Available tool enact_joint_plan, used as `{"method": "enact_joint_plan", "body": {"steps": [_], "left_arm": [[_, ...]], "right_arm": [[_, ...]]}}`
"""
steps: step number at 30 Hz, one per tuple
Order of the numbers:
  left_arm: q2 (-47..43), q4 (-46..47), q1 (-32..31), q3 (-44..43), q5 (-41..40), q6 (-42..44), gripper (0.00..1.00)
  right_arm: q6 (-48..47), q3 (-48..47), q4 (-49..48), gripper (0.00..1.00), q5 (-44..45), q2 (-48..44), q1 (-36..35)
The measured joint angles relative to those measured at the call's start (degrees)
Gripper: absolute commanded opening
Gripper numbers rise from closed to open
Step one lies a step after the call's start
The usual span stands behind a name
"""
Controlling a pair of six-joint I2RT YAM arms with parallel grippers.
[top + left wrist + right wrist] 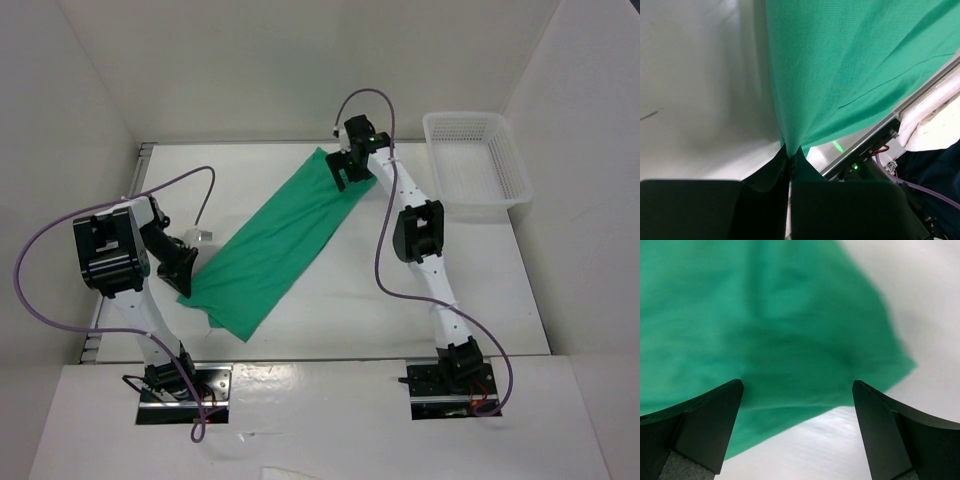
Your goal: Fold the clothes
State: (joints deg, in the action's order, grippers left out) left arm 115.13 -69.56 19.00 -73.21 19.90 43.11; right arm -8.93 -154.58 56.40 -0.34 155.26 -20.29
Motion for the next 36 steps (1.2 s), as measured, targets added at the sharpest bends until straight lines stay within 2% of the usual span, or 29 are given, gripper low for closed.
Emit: {"method": "enact_joint_plan", "body": {"steps": [7, 20, 27, 36], "left_arm": [[0.1, 0.2, 0.1, -0.9, -1.7, -1.4, 0.00], [3.1, 0.0, 0.2, -6.6, -1.9, -1.6, 0.00], [7.2, -0.3, 1.5, -12.1, -1.6, -1.5, 0.00], [11.9, -1.5, 3.1, -21.8, -0.3, -1.4, 0.00]], "right_arm": [[0.8, -3.4, 0.2, 0.99, 0.0, 4.0, 5.7], [0.7, -1.8, -0.3, 0.99, 4.4, 3.3, 4.4], [0.3, 13.3, 0.1, 0.99, 12.1, -5.5, 1.1], [-2.8, 43.0, -0.8, 0.99, 22.2, -21.7, -7.3]]}}
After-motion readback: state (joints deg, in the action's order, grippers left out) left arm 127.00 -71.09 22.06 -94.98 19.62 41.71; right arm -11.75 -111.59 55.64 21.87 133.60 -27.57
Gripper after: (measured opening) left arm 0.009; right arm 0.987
